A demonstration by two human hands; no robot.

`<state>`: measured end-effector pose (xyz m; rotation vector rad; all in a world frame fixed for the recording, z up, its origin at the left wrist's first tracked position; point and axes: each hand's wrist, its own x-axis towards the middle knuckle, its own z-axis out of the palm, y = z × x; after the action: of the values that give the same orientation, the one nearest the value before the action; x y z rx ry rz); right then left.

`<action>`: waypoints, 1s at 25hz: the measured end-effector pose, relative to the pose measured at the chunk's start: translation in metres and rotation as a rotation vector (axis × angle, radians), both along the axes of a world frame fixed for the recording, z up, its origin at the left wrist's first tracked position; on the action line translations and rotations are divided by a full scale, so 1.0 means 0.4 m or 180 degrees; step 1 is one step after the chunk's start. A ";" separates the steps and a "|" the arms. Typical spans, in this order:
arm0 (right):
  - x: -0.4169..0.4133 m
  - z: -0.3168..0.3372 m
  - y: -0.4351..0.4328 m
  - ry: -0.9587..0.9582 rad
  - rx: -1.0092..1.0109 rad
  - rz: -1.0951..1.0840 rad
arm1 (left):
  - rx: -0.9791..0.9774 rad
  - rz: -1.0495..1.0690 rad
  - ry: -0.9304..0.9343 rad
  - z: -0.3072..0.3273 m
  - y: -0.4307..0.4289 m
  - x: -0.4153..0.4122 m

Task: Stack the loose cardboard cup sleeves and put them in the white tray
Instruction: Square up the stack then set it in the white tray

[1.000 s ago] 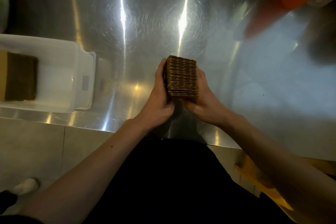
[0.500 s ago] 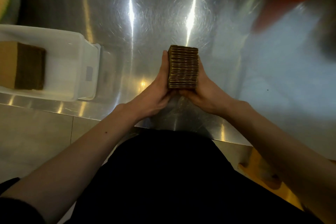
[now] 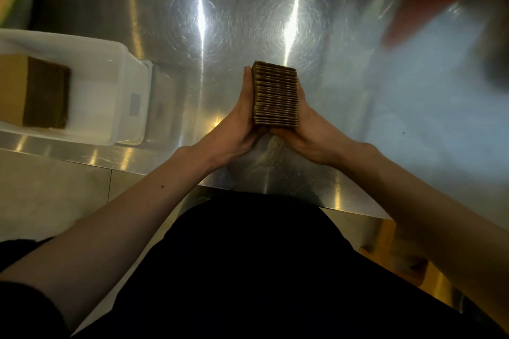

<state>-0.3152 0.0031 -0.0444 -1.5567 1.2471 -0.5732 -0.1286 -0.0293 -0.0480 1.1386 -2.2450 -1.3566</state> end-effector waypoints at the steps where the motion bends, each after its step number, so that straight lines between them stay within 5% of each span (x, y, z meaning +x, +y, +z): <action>1: 0.002 -0.001 0.001 0.0026 0.0010 -0.0025 | -0.0001 0.0004 -0.0006 -0.004 0.002 0.002; 25: 0.005 -0.013 0.008 0.0225 -0.0018 -0.0262 | -0.0047 -0.0010 -0.0115 0.001 0.010 0.000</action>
<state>-0.3131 0.0062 -0.0496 -1.5475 1.3691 -0.5791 -0.1287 -0.0253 -0.0476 1.1642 -2.2791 -1.3285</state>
